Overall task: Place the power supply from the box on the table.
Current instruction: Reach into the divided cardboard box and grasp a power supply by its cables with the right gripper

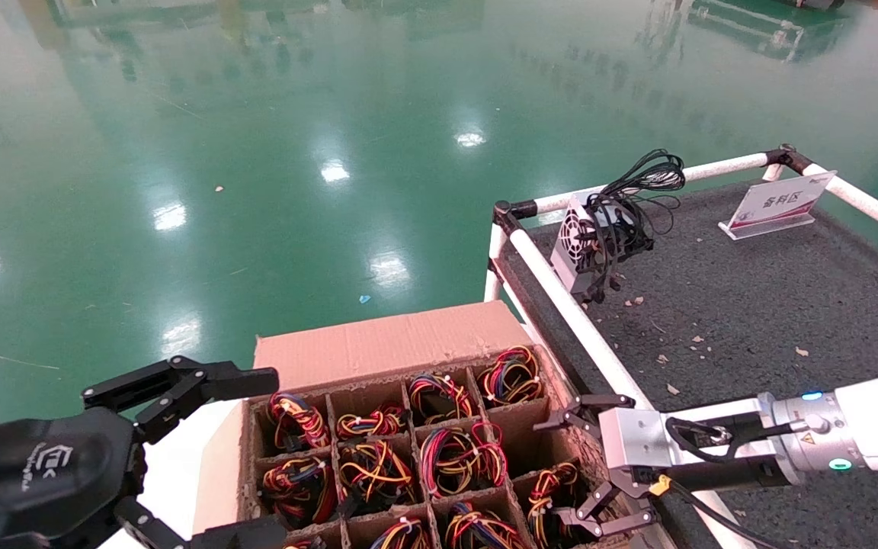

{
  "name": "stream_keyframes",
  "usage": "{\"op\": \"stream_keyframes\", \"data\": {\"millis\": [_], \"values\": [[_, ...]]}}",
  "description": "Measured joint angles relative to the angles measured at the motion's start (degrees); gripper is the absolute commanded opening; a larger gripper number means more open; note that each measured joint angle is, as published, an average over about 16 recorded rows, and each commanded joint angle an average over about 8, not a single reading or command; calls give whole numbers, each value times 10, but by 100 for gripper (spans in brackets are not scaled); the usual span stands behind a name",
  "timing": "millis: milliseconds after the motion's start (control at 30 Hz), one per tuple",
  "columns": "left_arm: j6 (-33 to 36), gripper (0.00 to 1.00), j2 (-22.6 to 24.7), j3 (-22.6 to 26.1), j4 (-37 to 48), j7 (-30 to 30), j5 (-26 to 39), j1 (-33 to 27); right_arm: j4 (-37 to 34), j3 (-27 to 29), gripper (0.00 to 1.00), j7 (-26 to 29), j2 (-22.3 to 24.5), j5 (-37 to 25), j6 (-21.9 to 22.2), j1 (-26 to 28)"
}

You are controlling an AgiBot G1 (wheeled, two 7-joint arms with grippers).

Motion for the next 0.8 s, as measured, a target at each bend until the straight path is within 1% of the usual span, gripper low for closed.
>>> {"op": "stream_keyframes", "data": {"millis": [433,800], "values": [[0,100,0,0,0,0,0,0,-24,-6,0,-7,-8,-2,-15,7],[0,100,0,0,0,0,0,0,-16,-6,0,10,5,16,-24,16]]}}
